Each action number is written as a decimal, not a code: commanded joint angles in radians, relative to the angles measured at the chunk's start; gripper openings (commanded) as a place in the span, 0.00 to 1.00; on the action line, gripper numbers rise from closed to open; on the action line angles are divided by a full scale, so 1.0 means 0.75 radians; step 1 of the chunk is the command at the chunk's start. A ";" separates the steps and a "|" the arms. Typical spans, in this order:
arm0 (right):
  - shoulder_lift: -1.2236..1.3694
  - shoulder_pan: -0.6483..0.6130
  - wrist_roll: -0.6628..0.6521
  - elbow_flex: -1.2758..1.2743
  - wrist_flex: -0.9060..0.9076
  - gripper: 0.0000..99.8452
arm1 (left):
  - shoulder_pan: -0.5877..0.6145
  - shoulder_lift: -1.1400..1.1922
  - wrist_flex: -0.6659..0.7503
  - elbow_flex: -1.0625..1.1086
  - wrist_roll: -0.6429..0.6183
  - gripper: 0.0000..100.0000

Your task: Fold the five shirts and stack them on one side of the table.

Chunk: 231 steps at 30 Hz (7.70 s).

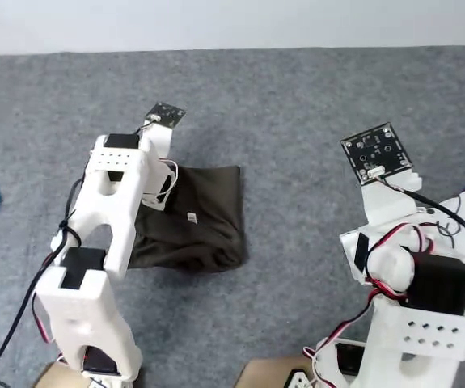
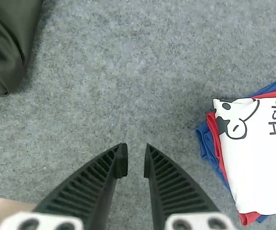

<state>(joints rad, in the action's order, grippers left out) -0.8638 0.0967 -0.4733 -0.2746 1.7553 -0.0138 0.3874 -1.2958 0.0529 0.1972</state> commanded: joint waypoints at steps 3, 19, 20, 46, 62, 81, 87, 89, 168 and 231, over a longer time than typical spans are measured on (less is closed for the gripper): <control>-0.009 0.015 -0.014 0.006 0.034 0.07 | -0.010 0.037 -0.033 -0.044 0.117 0.03; -0.007 0.013 -0.014 0.006 0.032 0.07 | -0.025 -0.342 -0.385 -0.036 0.194 0.01; -0.007 0.013 -0.014 0.006 0.032 0.07 | -0.020 -0.360 -0.421 -0.036 0.209 0.01; 0.044 0.013 -0.051 0.006 -0.005 0.08 | 0.123 -0.675 -0.207 0.533 0.225 0.13; 0.114 -0.064 -0.043 0.006 -0.007 0.07 | 0.117 -0.974 -0.207 0.490 0.217 0.04; 0.114 -0.169 -0.041 0.006 -0.003 0.07 | 0.217 -0.606 -0.256 0.582 0.301 0.01; 0.114 -0.173 -0.041 0.006 -0.007 0.07 | 0.262 -0.716 -0.364 0.645 0.446 0.01; 0.116 -0.173 -0.041 0.006 -0.007 0.07 | 0.258 -0.718 -0.346 0.688 0.452 0.01; 0.222 -0.175 -0.041 0.008 0.003 0.07 | 0.268 0.082 -0.610 -0.811 0.172 0.05; 1.251 -1.128 0.133 0.458 -0.306 0.01 | 1.295 -1.457 -0.329 0.617 0.137 0.05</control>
<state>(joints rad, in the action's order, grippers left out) 0.1350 -0.7610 -0.3736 -0.0399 1.4760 0.9528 -0.6774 -1.5597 0.5178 0.3092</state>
